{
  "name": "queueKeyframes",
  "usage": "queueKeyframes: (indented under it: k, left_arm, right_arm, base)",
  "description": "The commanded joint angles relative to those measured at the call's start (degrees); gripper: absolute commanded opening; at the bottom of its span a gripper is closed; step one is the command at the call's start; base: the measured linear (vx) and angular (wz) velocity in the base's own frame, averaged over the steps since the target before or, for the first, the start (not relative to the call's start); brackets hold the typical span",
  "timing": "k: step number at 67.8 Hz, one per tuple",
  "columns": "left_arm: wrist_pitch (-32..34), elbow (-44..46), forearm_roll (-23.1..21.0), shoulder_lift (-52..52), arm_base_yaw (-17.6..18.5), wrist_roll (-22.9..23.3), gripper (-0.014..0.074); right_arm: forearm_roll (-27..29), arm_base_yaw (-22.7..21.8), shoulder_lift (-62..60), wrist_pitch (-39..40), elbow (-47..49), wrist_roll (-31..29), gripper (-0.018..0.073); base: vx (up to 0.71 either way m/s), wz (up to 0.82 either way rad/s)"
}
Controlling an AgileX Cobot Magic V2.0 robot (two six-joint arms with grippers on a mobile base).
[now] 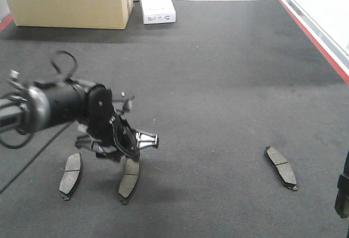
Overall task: Move and align brake pads A on conveyor
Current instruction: 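Lower the left gripper's pad beside the nearer placed pad and open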
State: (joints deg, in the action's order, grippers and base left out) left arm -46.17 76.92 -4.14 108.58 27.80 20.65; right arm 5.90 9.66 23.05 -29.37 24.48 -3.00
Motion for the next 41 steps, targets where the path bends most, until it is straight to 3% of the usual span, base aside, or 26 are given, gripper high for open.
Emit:
queueKeyframes:
  k: [1,11,26,41]
  left_arm:
    - [2.1,1.7,0.1,-7.4,0.8,-1.9,0.0325]
    - [0.9,1.6,1.5,-14.6,2.9,-5.4,0.0325]
    - [2.3,-3.1,6.9,-26.2,7.5,-3.0,0.0325]
    - [7.8,-14.4,9.0,-41.4,8.3,-1.8,0.0325]
  right_arm:
    - [-0.2,-0.4,0.3,5.2,1.8,-0.4,-0.0007]
    - [-0.2,-0.4,0.3,5.2,1.8,-0.4,-0.0007]
    - [-0.2,-0.4,0.3,5.2,1.8,-0.4,-0.0007]
    - [-0.2,-0.4,0.3,5.2,1.8,-0.4,-0.0007]
  base:
    - [0.0,0.0]
    - [0.0,0.0]
    - [0.0,0.0]
    - [0.0,0.0]
